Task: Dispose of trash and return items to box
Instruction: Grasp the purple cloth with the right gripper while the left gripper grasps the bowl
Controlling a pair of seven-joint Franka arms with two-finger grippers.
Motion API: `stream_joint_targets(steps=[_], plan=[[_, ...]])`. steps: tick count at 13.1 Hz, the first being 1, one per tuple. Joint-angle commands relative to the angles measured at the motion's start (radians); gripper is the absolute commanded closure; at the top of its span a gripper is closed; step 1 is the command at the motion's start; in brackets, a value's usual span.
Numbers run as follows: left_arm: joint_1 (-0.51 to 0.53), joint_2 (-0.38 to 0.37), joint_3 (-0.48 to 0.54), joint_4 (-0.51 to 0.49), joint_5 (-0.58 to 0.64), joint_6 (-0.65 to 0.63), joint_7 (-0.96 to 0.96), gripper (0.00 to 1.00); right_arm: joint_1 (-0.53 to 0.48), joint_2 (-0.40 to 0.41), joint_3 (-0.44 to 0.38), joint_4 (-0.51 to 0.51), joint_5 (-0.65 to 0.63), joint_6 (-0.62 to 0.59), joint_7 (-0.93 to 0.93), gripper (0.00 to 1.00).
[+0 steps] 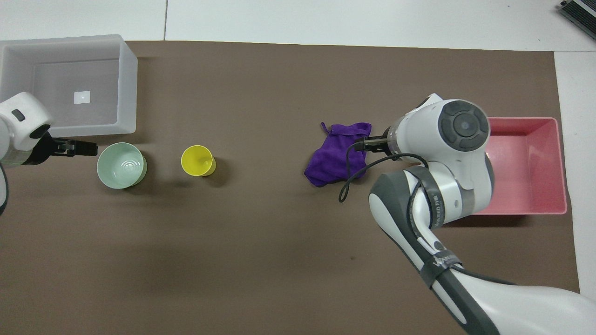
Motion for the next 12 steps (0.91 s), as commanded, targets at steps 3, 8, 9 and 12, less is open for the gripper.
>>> stream_joint_targets(steps=[3,8,9,12], plan=[[0.026,0.052,-0.012,-0.072,-0.011,0.146,0.006,0.00,0.057,0.110,0.006,-0.058,0.009,0.173,0.007,0.00],[0.032,0.164,-0.013,-0.072,-0.015,0.234,0.008,0.00,0.068,0.125,0.006,-0.073,0.009,0.191,-0.031,0.65],[0.032,0.175,-0.013,-0.072,-0.015,0.235,0.008,0.00,0.070,0.124,0.006,-0.082,0.010,0.189,-0.016,0.95],[0.030,0.182,-0.013,-0.072,-0.087,0.234,0.008,0.25,0.087,0.122,0.006,-0.076,0.007,0.174,0.114,1.00]])
